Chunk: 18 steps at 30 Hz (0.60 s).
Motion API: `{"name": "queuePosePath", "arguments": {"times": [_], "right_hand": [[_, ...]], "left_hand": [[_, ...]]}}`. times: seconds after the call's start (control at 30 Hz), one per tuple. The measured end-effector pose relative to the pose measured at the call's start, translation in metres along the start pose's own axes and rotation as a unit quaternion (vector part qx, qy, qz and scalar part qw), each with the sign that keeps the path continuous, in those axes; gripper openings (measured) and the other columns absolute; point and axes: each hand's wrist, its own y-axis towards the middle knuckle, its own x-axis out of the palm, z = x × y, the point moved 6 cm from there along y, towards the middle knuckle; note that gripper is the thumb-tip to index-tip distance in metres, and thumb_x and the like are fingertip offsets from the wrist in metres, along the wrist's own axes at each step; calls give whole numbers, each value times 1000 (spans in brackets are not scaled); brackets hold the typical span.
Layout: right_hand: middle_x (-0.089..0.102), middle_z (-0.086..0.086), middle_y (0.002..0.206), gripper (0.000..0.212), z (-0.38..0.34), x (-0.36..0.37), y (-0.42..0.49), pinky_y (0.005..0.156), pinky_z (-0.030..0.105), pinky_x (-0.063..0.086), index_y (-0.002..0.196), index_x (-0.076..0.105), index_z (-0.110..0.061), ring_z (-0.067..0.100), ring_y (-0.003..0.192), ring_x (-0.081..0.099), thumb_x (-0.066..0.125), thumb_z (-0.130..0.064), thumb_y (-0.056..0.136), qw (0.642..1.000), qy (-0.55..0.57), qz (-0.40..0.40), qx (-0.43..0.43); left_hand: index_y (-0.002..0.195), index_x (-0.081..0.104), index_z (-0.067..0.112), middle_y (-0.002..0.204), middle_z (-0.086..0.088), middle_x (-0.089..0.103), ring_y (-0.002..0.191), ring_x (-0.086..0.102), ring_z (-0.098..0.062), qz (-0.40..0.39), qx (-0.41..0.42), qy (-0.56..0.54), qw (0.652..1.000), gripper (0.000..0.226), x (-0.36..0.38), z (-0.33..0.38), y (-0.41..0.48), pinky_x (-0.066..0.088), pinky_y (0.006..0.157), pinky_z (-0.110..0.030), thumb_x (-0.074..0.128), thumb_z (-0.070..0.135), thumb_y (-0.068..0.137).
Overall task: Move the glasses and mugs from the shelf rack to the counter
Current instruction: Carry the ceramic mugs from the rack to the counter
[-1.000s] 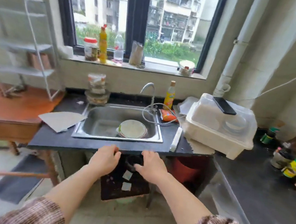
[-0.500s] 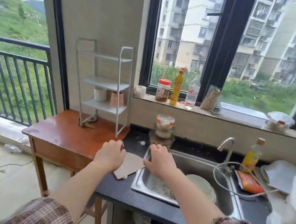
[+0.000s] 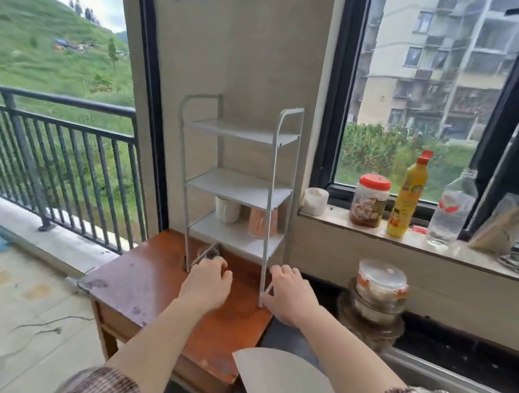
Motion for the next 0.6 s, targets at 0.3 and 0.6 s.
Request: {"name": "queuePosePath", "arguments": {"times": [0.3, 0.6], "right_hand": [[41, 11, 144, 55, -32, 54, 123, 104, 39, 38, 143, 33, -8, 29, 132, 39, 48, -33, 96, 988, 146, -8, 56], [30, 11, 148, 70, -20, 89, 216, 82, 34, 50, 151, 13, -10, 30, 111, 55, 51, -25, 94, 931, 276, 64, 230]], "left_hand": [[124, 56, 10, 124, -11, 61, 118, 53, -28, -23, -11, -70, 997, 37, 26, -56, 135, 41, 100, -38, 44, 28, 95], [142, 37, 8, 144, -14, 45, 130, 44, -30, -89, -35, -190, 977, 50, 73, -87, 257, 36, 104, -36, 42, 30, 96]]}}
